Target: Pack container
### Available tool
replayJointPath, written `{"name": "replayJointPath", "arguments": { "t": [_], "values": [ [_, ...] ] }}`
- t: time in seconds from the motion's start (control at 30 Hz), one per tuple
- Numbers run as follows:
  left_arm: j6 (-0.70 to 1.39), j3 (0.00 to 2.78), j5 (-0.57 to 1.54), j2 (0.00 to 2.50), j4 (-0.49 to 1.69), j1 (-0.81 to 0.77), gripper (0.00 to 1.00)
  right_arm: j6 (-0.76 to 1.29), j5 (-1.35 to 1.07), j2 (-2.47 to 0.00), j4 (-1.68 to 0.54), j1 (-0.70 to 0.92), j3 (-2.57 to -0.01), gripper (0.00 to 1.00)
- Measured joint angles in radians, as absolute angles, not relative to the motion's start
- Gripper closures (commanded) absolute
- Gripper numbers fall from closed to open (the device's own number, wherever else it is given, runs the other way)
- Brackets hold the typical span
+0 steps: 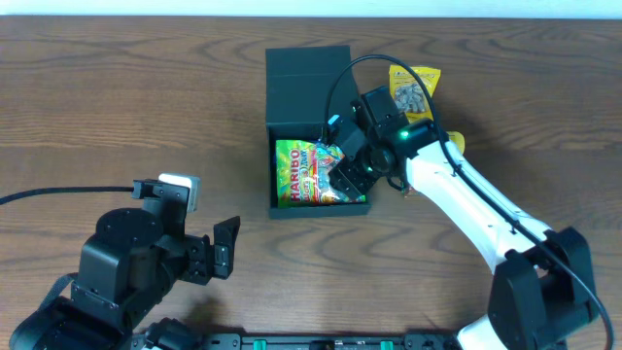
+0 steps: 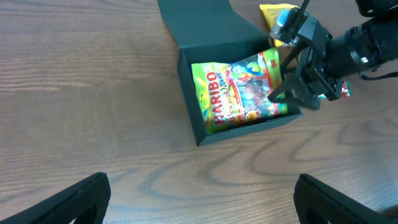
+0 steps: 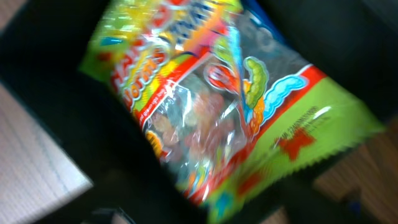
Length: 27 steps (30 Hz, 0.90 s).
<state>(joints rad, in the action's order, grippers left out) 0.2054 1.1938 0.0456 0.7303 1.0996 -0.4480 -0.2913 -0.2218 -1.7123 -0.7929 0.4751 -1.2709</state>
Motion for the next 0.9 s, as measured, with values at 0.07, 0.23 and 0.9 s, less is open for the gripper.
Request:
{"name": "replayJointPath", "arguments": {
  "t": [0.07,0.23,0.9],
  "values": [
    [0.205,1.194,0.046,0.73,1.1,-0.448,0.05,-0.26,-0.207,-1.712,-0.805,0.475,-1.295,0.02],
    [0.205,1.194,0.046,0.73,1.1,-0.448,0.05,-0.21,-0.209,-1.689,-0.796,0.476,-1.387,0.81],
    [0.205,1.194,0.049,0.73,1.1,-0.448,0.05,-0.043,-0.353,-1.967,-0.59,0.543,-1.372,0.99]
  ]
}}
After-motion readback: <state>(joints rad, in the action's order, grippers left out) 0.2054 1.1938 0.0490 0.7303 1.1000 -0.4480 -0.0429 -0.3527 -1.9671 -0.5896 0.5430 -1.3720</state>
